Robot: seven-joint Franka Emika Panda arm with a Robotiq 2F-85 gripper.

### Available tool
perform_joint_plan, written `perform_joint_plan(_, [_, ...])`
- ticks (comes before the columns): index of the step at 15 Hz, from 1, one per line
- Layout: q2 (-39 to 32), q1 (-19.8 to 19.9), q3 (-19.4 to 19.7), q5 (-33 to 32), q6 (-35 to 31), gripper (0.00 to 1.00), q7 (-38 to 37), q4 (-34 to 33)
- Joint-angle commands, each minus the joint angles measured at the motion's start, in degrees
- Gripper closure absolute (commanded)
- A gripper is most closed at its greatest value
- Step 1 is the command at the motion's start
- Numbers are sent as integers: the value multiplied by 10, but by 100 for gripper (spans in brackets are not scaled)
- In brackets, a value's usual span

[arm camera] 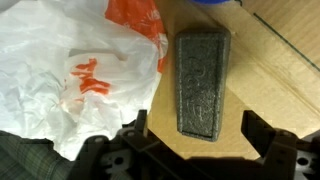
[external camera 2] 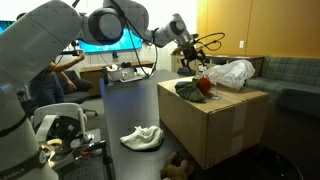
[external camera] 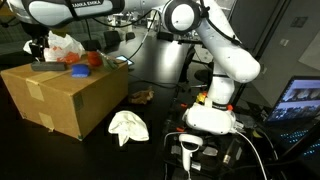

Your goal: Take the objects on the box and put it on the table while putting the objects on the table on the box

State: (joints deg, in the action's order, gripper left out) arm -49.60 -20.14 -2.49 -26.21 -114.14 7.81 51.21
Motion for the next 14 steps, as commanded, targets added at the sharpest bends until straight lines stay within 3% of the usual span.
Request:
perform_joint_plan(1, [-7, -2, 2, 2, 11, 0, -5, -32])
perform_joint_plan(8, [79, 14, 0, 5, -9, 0, -53, 42])
perform_joint_plan(14, [153, 38, 1, 21, -4, 0, -154, 118])
